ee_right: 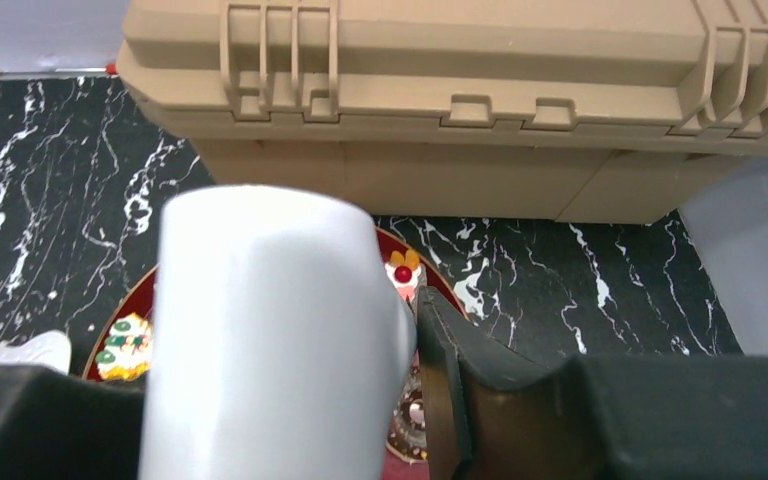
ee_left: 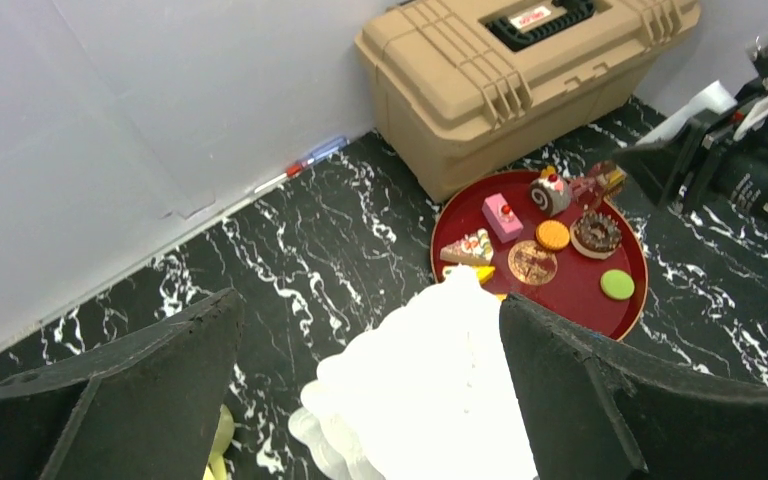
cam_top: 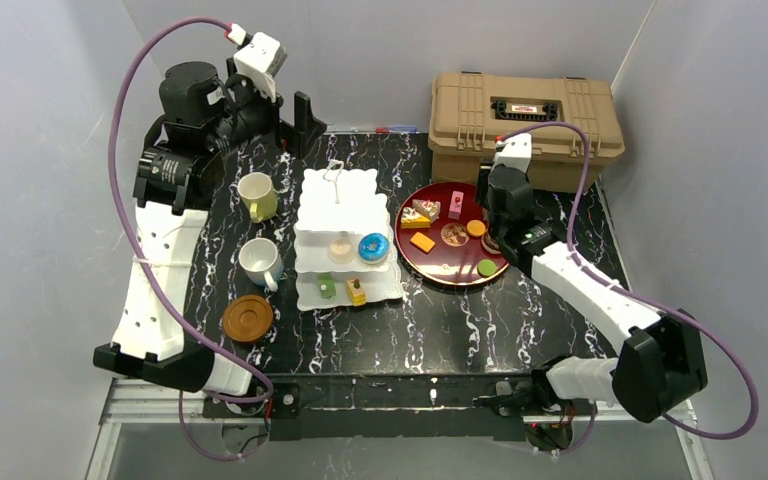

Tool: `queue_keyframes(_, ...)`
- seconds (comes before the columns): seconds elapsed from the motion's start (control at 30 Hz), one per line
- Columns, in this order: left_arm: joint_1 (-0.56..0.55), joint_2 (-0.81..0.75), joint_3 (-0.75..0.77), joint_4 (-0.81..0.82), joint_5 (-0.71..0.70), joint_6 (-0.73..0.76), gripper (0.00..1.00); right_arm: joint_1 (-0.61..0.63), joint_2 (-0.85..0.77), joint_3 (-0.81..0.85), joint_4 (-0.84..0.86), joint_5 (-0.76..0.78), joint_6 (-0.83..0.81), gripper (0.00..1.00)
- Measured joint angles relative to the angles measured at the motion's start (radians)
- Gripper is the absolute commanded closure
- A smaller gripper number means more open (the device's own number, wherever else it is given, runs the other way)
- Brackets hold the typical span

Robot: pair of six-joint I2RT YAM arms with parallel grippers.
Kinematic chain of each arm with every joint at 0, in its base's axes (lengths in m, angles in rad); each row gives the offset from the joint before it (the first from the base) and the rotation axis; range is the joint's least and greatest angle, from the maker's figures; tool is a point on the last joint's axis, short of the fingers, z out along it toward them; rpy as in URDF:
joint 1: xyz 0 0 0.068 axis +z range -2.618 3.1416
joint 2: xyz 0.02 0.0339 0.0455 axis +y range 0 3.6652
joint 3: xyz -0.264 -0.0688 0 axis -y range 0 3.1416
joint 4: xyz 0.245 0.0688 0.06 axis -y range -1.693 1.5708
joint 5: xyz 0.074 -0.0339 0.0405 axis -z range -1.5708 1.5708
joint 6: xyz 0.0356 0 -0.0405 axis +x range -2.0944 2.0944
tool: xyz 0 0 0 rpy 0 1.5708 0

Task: Serve the afternoon tea
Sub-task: Pick up the desert from the tray.

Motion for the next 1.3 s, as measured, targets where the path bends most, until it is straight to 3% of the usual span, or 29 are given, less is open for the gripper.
queue_keyframes(0.2, 0.001, -0.036, -0.062, -0.017, -0.031, 0.015, 0.02, -0.008, 0.050, -0.024, 0.102, 0.056, -0.019, 0.50)
queue_keyframes(0.33, 0.002, -0.066, -0.101, -0.013, -0.035, 0.018, 0.02, -0.019, 0.077, -0.051, 0.151, 0.085, -0.009, 0.42)
queue_keyframes(0.5, 0.002, -0.083, -0.122, 0.019, -0.025, 0.017, 0.02, -0.030, 0.102, -0.066, 0.175, 0.102, 0.019, 0.40)
queue_keyframes(1.3, 0.002, -0.097, -0.170, 0.058, -0.010, 0.013, 0.02, -0.111, 0.198, -0.080, 0.278, 0.042, 0.035, 0.40)
